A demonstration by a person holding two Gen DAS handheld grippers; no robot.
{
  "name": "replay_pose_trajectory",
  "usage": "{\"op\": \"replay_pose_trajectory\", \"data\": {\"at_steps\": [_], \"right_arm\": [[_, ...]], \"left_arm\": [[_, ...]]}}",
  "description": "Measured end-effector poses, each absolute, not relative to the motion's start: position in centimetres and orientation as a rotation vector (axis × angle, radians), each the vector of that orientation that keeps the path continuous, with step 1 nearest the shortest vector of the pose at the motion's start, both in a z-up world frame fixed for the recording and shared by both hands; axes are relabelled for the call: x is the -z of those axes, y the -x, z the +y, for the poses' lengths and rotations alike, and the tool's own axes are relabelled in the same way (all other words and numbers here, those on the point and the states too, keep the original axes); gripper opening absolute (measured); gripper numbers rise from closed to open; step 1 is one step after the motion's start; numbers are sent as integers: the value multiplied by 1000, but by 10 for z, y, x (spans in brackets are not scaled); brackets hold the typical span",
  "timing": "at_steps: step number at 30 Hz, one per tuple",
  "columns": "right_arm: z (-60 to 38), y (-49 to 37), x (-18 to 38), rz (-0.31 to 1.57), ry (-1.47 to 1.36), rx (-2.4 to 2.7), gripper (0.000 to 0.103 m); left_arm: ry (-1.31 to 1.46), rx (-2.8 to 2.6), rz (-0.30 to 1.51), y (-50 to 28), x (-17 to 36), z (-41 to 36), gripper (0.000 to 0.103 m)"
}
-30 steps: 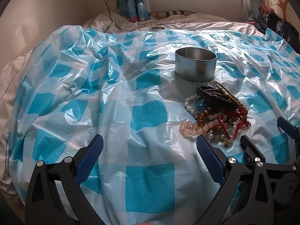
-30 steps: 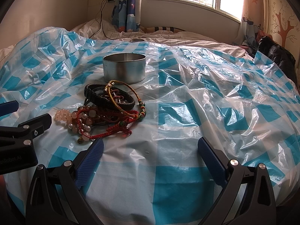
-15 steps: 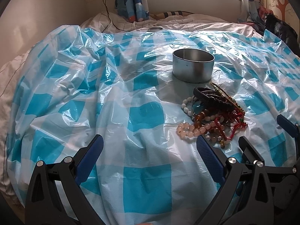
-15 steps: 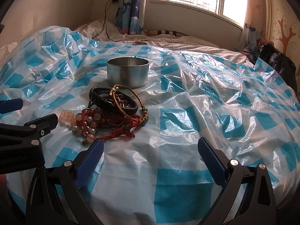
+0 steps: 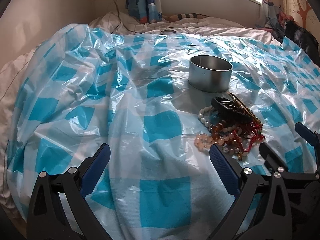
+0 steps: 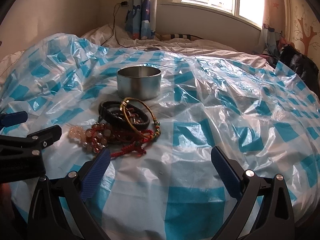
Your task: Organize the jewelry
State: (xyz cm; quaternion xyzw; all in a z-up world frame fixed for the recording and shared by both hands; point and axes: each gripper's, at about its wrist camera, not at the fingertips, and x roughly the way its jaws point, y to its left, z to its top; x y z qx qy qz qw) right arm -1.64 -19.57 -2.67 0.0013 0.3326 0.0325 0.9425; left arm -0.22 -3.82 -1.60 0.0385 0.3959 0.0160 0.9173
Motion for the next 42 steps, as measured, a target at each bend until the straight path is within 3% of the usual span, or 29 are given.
{"op": "replay_pose_trajectory", "data": {"at_steps": [9,17,24,29,33,36,38,42], "right_arm": [[-203,-10,3,696,11,-194,96],[-197,-29,4,801,264,-357,81],[-227,-41,13,845,88,-380,77],[-228,-46,12,847,47,-391,77],[-220,-45,14,854,74,-408,77],[-213,-44,17,854,109,-417,77],[-210,-44,19,858,119,-420,77],[-208,-45,22,860,124,-416,79]], "left_arm": [[29,59,821,2,9,-17,95],[198,279,841,-38,-3,-22,95],[439,458,949,-98,16,-33,94],[495,477,1039,-120,36,-43,76],[469,467,1078,-124,43,-52,69],[470,469,1099,-126,47,-54,55],[473,477,1108,-125,48,-53,35],[461,466,1104,-122,47,-47,16]]}}
